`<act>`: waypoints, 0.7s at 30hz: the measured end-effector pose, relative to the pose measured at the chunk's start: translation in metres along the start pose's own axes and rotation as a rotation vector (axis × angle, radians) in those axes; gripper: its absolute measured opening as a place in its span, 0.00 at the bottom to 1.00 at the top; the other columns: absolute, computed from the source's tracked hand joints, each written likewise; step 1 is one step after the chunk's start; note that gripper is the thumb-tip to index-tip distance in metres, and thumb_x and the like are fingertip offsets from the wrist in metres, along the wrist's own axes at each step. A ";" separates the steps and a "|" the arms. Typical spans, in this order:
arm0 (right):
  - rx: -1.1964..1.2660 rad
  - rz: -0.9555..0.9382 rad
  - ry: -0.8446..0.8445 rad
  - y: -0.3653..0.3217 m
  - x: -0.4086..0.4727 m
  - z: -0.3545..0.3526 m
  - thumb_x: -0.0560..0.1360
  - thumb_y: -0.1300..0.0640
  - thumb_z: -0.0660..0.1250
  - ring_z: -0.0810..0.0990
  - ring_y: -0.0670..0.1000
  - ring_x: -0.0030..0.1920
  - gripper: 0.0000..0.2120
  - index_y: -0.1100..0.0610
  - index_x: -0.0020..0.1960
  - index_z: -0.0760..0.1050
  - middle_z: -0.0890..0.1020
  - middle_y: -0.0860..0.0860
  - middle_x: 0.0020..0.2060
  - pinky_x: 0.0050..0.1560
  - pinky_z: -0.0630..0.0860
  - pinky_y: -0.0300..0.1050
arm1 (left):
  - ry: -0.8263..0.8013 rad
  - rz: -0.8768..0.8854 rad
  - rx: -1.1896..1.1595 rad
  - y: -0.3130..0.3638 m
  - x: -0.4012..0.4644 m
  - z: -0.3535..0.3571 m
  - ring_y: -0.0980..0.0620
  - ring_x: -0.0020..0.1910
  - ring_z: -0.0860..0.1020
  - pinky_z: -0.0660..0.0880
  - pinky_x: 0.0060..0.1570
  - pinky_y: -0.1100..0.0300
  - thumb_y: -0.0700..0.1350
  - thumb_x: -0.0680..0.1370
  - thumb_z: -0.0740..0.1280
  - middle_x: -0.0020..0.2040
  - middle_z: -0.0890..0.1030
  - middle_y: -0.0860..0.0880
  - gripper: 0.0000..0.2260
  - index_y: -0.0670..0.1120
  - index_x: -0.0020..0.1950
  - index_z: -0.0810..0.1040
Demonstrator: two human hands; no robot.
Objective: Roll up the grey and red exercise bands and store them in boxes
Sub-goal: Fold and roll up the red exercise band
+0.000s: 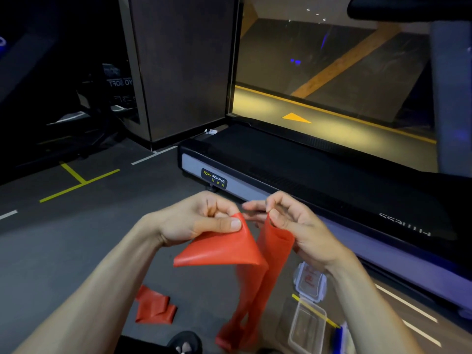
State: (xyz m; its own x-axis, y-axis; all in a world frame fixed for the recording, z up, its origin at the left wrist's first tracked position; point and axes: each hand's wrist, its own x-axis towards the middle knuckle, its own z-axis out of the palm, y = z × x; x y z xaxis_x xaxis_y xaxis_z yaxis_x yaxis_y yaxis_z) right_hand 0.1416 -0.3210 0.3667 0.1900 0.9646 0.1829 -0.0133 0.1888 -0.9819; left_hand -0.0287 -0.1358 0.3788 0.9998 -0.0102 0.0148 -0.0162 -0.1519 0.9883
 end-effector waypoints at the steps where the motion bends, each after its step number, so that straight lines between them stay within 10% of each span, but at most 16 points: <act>1: 0.033 -0.003 -0.027 0.001 0.002 0.005 0.80 0.56 0.64 0.78 0.62 0.68 0.06 0.58 0.52 0.70 0.79 0.61 0.67 0.72 0.70 0.59 | -0.017 -0.006 0.024 0.001 0.001 0.002 0.60 0.29 0.71 0.66 0.32 0.68 0.40 0.81 0.68 0.32 0.77 0.54 0.10 0.49 0.41 0.83; 10: -0.481 -0.026 -0.079 0.007 0.009 0.019 0.81 0.61 0.67 0.72 0.48 0.41 0.03 0.60 0.51 0.75 0.76 0.53 0.40 0.45 0.70 0.45 | 0.010 -0.096 0.279 -0.004 0.000 0.002 0.49 0.32 0.66 0.60 0.30 0.57 0.49 0.79 0.72 0.32 0.73 0.46 0.10 0.45 0.42 0.81; 21: -0.554 -0.122 0.226 0.006 0.007 0.005 0.80 0.64 0.69 0.75 0.45 0.38 0.08 0.52 0.46 0.77 0.78 0.47 0.37 0.43 0.73 0.43 | 0.562 0.028 0.168 -0.006 0.005 -0.003 0.55 0.35 0.81 0.76 0.35 0.63 0.47 0.70 0.79 0.37 0.85 0.45 0.10 0.42 0.43 0.84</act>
State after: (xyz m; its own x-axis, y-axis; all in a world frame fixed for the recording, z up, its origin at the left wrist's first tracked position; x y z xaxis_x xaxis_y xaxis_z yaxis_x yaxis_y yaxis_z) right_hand 0.1382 -0.3124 0.3622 0.3626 0.8678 0.3399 0.5225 0.1127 -0.8452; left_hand -0.0237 -0.1316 0.3737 0.8492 0.5020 0.1642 0.0019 -0.3138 0.9495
